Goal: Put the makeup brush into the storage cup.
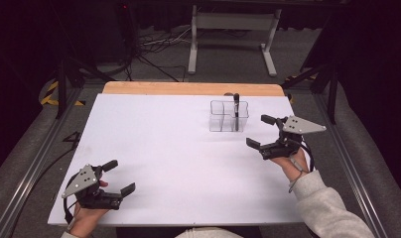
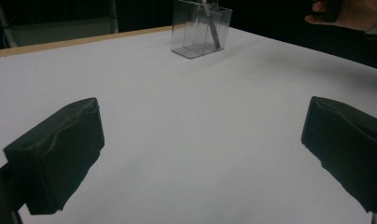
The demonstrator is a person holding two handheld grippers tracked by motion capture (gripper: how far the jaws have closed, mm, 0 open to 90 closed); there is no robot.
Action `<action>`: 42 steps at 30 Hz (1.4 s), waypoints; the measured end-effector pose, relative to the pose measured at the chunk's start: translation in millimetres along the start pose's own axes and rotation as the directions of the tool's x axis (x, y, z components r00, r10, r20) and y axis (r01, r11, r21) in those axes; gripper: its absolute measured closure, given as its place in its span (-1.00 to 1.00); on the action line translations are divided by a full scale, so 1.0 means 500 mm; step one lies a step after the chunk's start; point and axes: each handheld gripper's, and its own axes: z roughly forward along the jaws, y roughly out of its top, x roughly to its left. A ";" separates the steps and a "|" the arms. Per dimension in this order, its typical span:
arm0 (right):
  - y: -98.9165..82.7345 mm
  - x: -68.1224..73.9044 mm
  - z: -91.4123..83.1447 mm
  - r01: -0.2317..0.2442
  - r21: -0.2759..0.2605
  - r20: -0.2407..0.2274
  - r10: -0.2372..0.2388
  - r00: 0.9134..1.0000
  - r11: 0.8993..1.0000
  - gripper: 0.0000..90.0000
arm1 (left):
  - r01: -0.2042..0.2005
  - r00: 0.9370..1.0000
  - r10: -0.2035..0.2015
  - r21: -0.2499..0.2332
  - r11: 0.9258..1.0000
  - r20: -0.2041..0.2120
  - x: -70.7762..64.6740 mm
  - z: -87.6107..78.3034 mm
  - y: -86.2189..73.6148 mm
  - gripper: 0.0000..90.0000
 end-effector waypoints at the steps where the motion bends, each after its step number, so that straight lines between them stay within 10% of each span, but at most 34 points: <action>1: -0.003 0.002 -0.002 0.000 0.002 -0.005 0.000 1.000 1.000 -1.00 | -0.001 1.000 0.001 0.000 1.000 0.001 0.000 0.000 0.000 -1.00; 27: -0.097 0.062 -0.009 0.026 0.031 -0.057 -0.024 0.998 0.999 -1.00 | -0.011 1.000 0.011 -0.002 1.000 0.018 -0.002 0.000 0.002 -1.00; 42: -0.146 0.081 -0.001 -0.042 0.005 -0.062 0.043 0.997 0.999 -1.00 | -0.026 0.999 0.026 0.013 1.000 0.035 -0.002 0.002 0.001 -1.00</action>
